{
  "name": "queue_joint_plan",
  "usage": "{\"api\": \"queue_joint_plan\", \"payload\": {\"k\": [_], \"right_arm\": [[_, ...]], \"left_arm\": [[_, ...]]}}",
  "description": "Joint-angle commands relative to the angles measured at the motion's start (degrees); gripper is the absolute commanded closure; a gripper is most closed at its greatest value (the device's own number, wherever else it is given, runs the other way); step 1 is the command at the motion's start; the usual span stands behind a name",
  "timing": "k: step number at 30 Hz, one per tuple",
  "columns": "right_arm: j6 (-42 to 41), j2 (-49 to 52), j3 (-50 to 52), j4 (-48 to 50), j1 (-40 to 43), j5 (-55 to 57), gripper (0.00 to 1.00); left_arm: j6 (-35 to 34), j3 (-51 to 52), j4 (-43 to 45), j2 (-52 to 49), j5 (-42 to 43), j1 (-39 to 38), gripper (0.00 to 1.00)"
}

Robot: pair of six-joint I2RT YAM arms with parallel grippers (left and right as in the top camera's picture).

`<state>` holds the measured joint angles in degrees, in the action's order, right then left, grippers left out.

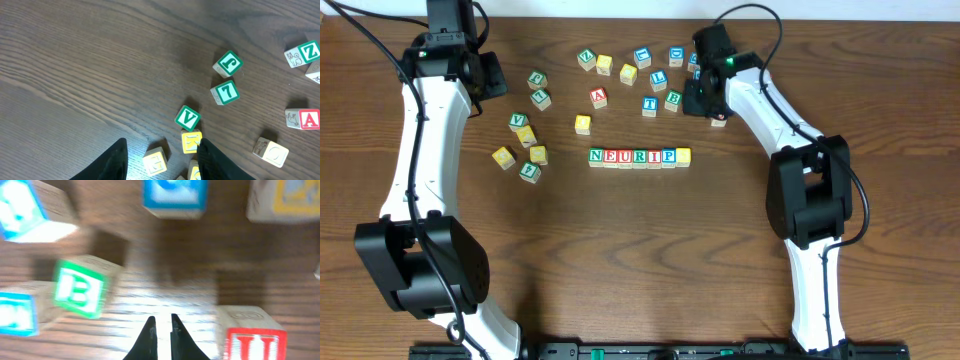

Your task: Spell out NEURIPS

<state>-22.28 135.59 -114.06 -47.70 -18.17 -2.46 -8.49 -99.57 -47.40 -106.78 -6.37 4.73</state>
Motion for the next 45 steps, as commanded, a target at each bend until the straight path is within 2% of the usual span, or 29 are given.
{"api": "queue_joint_plan", "payload": {"k": [1, 8, 26, 45], "right_arm": [[1.0, 0.3, -2.6, 0.0, -1.6, -3.4, 0.94], [2.2, 0.3, -4.5, 0.8, -5.4, -7.0, 0.92], [2.2, 3.2, -4.7, 17.1, -19.2, -8.3, 0.9], [4.1, 6.9, -4.7, 17.5, -22.6, -8.9, 0.9]], "left_arm": [[1.0, -0.8, -0.1, -0.7, -0.7, 0.1, 0.55], [1.0, -0.8, -0.1, -0.7, -0.7, 0.1, 0.56], [1.0, -0.8, -0.1, -0.7, -0.7, 0.1, 0.55], [1.0, -0.8, -0.1, -0.7, -0.7, 0.1, 0.55]]}}
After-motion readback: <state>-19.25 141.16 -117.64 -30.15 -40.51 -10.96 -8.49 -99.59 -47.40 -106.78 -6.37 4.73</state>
